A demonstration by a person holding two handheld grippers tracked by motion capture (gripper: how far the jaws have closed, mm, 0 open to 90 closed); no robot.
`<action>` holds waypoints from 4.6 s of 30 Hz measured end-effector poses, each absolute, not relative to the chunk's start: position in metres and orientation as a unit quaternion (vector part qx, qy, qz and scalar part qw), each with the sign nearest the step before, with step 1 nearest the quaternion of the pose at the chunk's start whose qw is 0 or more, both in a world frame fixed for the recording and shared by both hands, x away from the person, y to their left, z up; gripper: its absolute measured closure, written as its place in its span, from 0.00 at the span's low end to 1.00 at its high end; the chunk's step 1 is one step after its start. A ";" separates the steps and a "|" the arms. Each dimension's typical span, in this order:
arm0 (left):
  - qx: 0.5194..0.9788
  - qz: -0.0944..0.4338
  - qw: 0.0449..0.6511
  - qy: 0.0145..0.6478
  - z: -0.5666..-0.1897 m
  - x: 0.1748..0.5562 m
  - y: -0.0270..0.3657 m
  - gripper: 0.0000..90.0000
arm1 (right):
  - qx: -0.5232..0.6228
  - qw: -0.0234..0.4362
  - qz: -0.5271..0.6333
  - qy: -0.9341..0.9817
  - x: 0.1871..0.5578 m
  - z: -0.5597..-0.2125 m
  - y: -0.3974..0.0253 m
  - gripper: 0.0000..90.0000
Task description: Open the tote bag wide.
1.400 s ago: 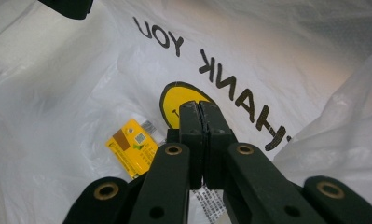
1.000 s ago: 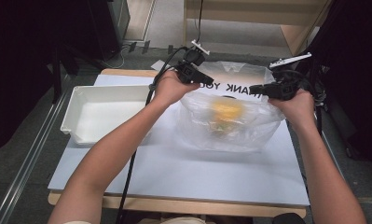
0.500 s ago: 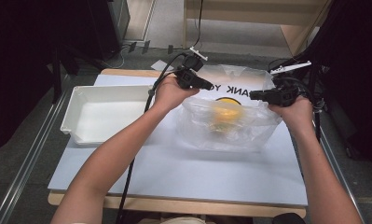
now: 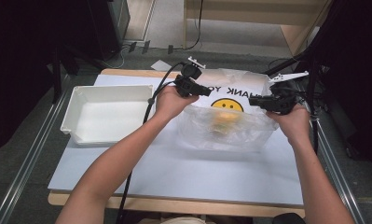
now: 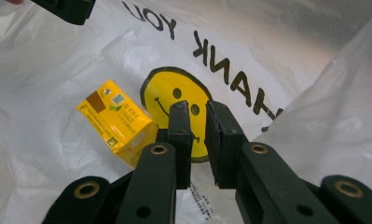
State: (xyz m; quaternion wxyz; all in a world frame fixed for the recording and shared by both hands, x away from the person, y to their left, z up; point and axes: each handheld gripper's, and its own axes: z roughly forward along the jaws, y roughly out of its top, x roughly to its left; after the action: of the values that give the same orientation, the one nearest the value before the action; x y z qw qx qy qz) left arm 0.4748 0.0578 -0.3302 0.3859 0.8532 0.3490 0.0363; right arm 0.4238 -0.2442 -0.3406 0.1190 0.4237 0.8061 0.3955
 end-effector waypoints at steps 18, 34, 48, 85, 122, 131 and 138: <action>0.847 0.029 0.387 0.363 -0.355 0.465 0.064 0.85 | 0.426 0.124 0.397 0.804 0.413 -0.363 -0.244 0.85; 0.840 0.036 0.387 0.379 -0.375 0.464 0.071 0.83 | 0.436 0.121 0.404 0.795 0.414 -0.384 -0.244 0.82; 0.834 0.040 0.383 0.395 -0.396 0.466 0.076 0.84 | 0.447 0.119 0.406 0.788 0.415 -0.403 -0.244 0.82; 0.817 0.055 0.387 0.424 -0.447 0.481 0.085 0.81 | 0.468 0.135 0.407 0.773 0.427 -0.455 -0.253 0.74; 0.805 0.103 0.353 0.466 -0.467 0.488 0.099 1.00 | 0.541 0.163 0.353 0.745 0.415 -0.483 -0.297 0.99; 0.799 0.116 0.341 0.481 -0.466 0.490 0.101 1.00 | 0.549 0.162 0.352 0.741 0.411 -0.484 -0.309 1.00; 0.788 0.113 0.350 0.494 -0.467 0.493 0.105 1.00 | 0.556 0.160 0.353 0.735 0.411 -0.484 -0.315 1.00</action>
State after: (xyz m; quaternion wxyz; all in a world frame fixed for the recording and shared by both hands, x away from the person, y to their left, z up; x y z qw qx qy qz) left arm 0.4931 0.1045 -0.4670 0.3496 0.7882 0.4936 0.1128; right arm 0.4106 -0.3147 -0.4840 0.1603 0.5561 0.7351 0.3531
